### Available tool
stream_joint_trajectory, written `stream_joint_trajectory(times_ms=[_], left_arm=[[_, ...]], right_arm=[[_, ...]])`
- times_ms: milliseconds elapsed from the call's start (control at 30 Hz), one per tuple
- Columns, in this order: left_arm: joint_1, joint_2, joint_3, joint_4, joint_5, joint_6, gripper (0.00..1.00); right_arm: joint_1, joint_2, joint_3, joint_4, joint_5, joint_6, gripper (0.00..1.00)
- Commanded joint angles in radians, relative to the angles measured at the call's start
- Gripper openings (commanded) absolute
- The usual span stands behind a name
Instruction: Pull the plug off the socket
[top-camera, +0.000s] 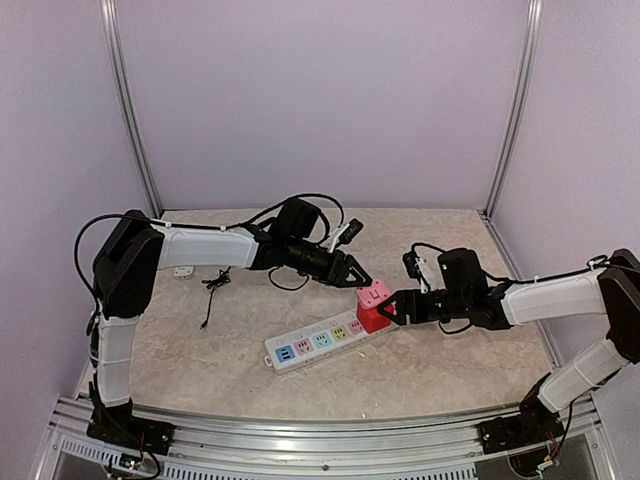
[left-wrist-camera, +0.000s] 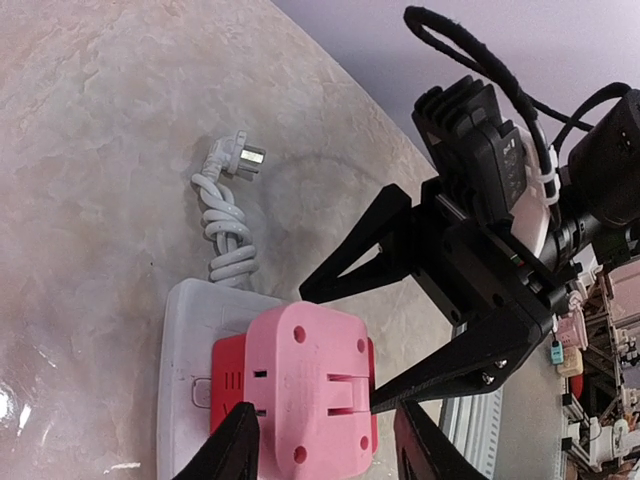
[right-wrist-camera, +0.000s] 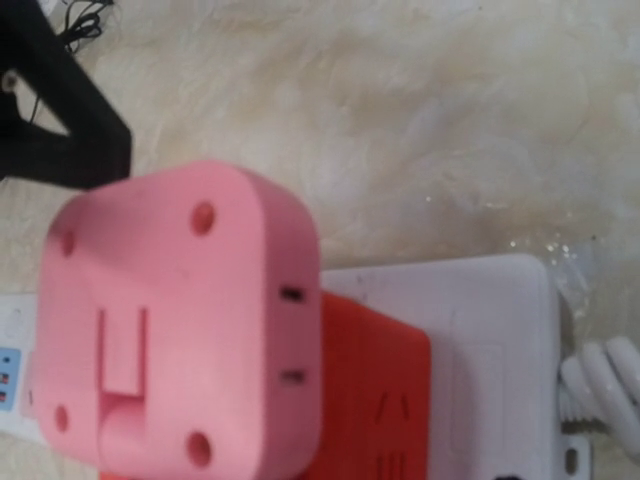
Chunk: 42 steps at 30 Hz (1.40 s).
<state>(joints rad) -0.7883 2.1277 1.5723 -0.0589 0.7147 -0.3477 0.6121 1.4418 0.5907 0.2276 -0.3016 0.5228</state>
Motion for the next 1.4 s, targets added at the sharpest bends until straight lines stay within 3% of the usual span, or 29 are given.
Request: stream_joint_trajectory(times_ms=[0,300,567,1000,1133,1200,1367], left_arm=[[-0.01,0.024,0.018,-0.036,-0.034,-0.028,0.47],[-0.008,0.056,0.047,-0.081,-0.052,-0.043,0.45],[-0.055,-0.002,0.037,-0.063,-0.033,0.019,0.29],[-0.096,-0.044,0.027,-0.076,-0.106,0.069,0.19],[-0.1,-0.044,0.027,-0.102,-0.154,0.088,0.08],[-0.105,-0.056,0.009,-0.103,-0.186,0.099,0.0],[-0.115,-0.125,-0.091,-0.061,-0.259,0.1,0.0]], right_arm=[[-0.008,0.012,-0.023,0.015,0.001,0.006,0.72],[-0.008,0.02,-0.029,0.024,-0.002,0.006,0.66],[-0.008,0.035,-0.032,0.035,-0.008,0.006,0.65],[-0.008,0.05,-0.042,0.067,-0.033,0.011,0.62],[-0.008,0.055,-0.042,0.094,-0.062,0.009,0.62],[-0.007,0.048,-0.045,0.123,-0.087,0.008,0.64],[-0.003,-0.063,-0.068,0.147,-0.099,-0.025,0.76]])
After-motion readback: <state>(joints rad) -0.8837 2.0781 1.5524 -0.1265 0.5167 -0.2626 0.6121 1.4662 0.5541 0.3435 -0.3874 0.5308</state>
